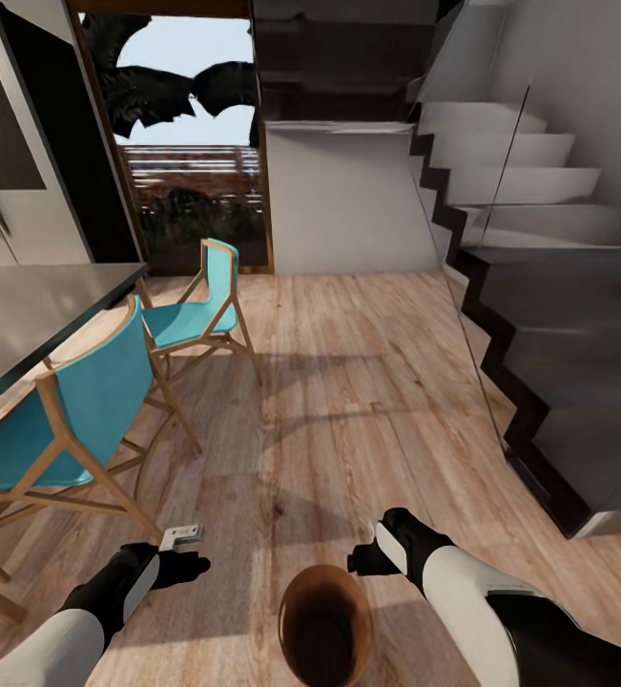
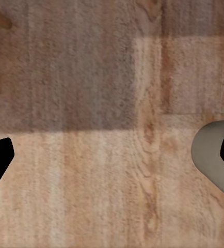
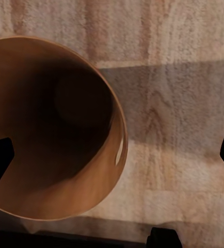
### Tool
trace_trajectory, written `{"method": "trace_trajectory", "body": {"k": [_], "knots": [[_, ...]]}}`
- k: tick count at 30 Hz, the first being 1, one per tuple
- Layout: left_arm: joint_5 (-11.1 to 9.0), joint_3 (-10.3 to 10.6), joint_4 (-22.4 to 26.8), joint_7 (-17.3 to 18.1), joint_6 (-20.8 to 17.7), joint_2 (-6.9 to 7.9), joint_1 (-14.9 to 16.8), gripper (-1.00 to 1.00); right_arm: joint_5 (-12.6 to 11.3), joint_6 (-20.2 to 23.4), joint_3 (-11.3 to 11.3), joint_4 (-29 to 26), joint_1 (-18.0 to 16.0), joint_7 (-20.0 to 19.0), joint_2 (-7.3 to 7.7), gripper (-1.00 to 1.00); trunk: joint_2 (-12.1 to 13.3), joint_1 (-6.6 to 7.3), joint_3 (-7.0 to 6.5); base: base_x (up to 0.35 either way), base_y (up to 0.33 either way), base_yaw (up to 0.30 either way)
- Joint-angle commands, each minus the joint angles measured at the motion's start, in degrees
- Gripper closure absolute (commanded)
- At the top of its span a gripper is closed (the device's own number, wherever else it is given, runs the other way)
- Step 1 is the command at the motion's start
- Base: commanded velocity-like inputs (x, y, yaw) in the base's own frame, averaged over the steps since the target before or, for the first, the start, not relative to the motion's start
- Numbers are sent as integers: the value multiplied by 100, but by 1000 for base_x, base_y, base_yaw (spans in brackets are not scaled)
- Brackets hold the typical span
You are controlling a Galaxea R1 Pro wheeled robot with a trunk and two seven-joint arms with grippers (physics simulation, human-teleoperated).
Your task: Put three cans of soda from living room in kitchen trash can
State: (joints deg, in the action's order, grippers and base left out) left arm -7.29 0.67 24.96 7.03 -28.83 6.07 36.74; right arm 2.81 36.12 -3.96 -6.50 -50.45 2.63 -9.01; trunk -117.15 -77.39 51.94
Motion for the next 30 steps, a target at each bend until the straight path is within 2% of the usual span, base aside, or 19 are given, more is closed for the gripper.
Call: {"method": "trace_trajectory", "body": {"k": [1,30], "knots": [[0,1,0,0,0,0,0,-100,0,0,0,0,0,0,-1,-100,-42,-23,20,0,0,0],[0,3,0,0,0,0,0,-100,0,0,0,0,0,1,-2,-100,-1205,-659,622,0,0,0]]}}
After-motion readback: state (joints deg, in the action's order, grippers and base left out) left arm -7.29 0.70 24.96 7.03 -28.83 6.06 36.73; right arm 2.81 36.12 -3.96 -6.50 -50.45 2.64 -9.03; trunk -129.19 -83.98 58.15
